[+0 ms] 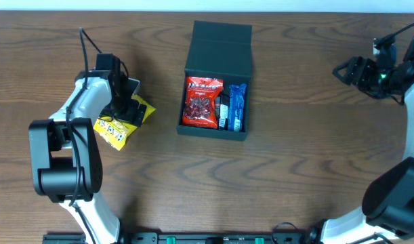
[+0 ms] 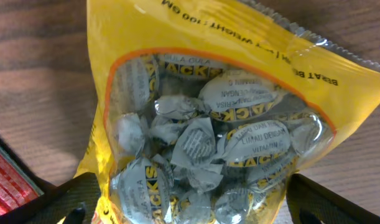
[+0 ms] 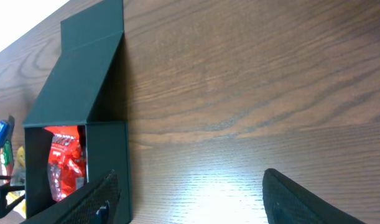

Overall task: Pack container
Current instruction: 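Move the left gripper to the yellow Hacks bag and grasp it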

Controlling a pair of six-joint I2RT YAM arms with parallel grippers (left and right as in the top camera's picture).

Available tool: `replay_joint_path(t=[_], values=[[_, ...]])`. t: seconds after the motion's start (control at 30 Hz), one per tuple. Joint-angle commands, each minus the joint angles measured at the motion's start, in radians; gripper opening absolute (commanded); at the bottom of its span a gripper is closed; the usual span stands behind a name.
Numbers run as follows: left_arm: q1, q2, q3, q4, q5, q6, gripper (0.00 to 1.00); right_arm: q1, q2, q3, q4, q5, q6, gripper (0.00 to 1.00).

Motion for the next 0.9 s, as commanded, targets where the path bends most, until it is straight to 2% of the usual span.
replay_joint_path(t=[0.0,0.23,0.33,0.7,0.87], values=[[-0.017,0.019,-0.019,0.011,-0.056,0.010,0.91,-0.002,-0.006,0.006,0.003,-0.005,-0.018,0.74],[-0.043,0.019,-0.019,0.023,-0.089,0.005,0.55,-0.002,-0.006,0.006,0.003,-0.005,-0.018,0.74],[-0.046,0.019,-0.019,0.023,-0.089,-0.014,0.45,-0.002,-0.006,0.006,0.003,-0.005,-0.018,0.74],[-0.079,0.016,0.047,-0.008,-0.089,-0.187,0.28,-0.002,-0.006,0.006,0.003,-0.005,-0.018,0.74],[-0.121,0.013,0.166,-0.060,-0.090,-0.251,0.28,-0.002,-0.006,0.006,0.003,-0.005,-0.018,0.74]])
